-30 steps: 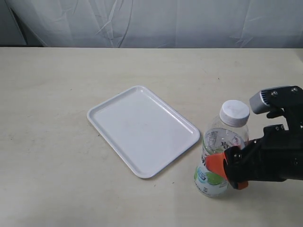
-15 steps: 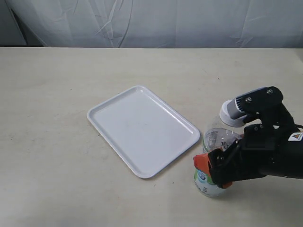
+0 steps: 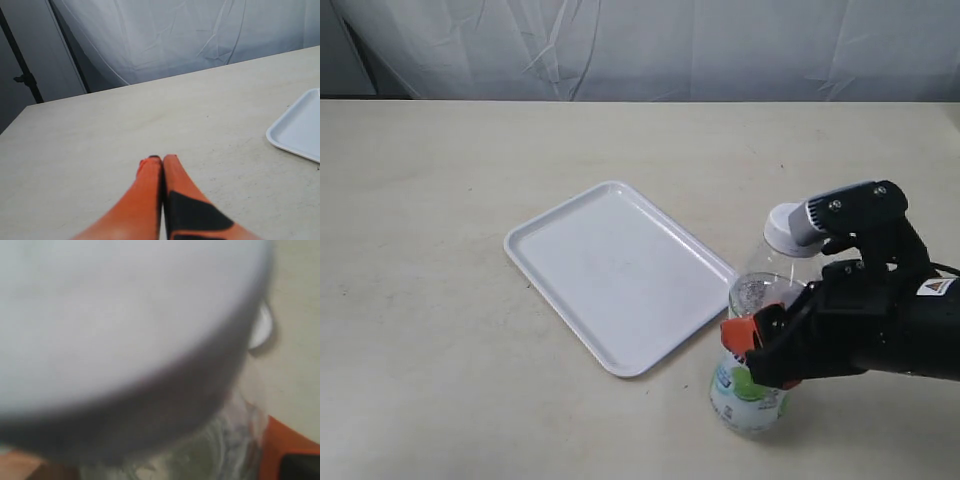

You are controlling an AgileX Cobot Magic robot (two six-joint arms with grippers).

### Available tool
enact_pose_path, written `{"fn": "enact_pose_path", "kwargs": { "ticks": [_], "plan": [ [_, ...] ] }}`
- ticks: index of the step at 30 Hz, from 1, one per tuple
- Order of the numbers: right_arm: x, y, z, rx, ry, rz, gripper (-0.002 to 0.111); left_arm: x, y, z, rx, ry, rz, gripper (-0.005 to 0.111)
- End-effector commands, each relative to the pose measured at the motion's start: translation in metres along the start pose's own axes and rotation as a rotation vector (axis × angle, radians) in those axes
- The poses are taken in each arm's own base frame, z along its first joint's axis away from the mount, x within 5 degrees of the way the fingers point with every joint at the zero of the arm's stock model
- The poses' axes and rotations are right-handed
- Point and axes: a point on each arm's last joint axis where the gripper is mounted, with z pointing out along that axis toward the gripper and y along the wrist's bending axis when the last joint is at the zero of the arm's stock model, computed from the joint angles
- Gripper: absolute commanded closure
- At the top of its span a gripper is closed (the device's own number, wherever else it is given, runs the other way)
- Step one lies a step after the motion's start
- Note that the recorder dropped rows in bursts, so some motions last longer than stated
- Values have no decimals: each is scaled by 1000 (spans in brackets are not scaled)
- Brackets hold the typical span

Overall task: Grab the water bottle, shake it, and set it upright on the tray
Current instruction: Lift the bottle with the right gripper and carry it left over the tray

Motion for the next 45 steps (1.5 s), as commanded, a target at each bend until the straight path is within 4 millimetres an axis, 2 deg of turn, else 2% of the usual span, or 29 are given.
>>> {"fn": "enact_pose_path", "kwargs": {
  "ticks": [1,2,4,6,8,10,11,13,14,15,16,18,20,21,23,24,26,28,30,32,34,36,38,40,42,45],
  "plan": [
    [-24,30,-34,-170,-111,-98,109,0,0,0,2,-11,-5,106],
    [-29,37,-44,-200,-145,-228,109,0,0,0,2,-11,-5,106],
    [-37,32,-50,-119,-220,-269,109,0,0,0,2,-11,-5,106],
    [-46,20,-52,-1,-332,-138,109,0,0,0,2,-11,-5,106],
    [-53,15,-53,23,-411,60,109,0,0,0,2,-11,-5,106],
    [-55,23,-50,-35,-342,66,109,0,0,0,2,-11,-5,106],
    [-54,32,-49,-91,-272,19,109,0,0,0,2,-11,-5,106],
    [-50,50,-52,-200,-153,-216,109,0,0,0,2,-11,-5,106],
    [-49,52,-53,-205,-131,-320,109,0,0,0,2,-11,-5,106],
    [-51,49,-55,-171,-148,-321,109,0,0,0,2,-11,-5,106],
    [-55,41,-55,-97,-196,-265,109,0,0,0,2,-11,-5,106],
    [-65,25,-56,16,-315,-42,109,0,0,0,2,-11,-5,106],
    [-68,21,-53,20,-346,136,109,0,0,0,2,-11,-5,106],
    [-68,25,-51,-2,-334,161,109,0,0,0,2,-11,-5,106],
    [-66,39,-51,-46,-287,50,109,0,0,0,2,-11,-5,106],
    [-64,47,-54,-62,-269,-76,109,0,0,0,2,-11,-5,106],
    [-62,52,-59,-59,-271,-222,109,0,0,0,2,-11,-5,106],
    [-65,42,-61,-1,-290,-179,109,0,0,0,2,-11,-5,106],
    [-69,28,-59,55,-302,15,109,0,0,0,2,-11,-5,106],
    [-69,24,-56,58,-292,171,109,0,0,0,2,-11,-5,106],
    [-67,34,-55,3,-284,154,109,0,0,0,2,-11,-5,106],
    [-66,49,-58,-52,-292,-37,109,0,0,0,2,-11,-5,106],
    [-65,49,-60,-23,-297,-170,109,0,0,0,2,-11,-5,106],
    [-68,38,-60,27,-310,-65,109,0,0,0,2,-11,-5,106],
    [-71,26,-56,50,-317,171,109,0,0,0,2,-11,-5,106],
    [-68,39,-52,-8,-289,140,109,0,0,0,2,-11,-5,106]
  ]
}}
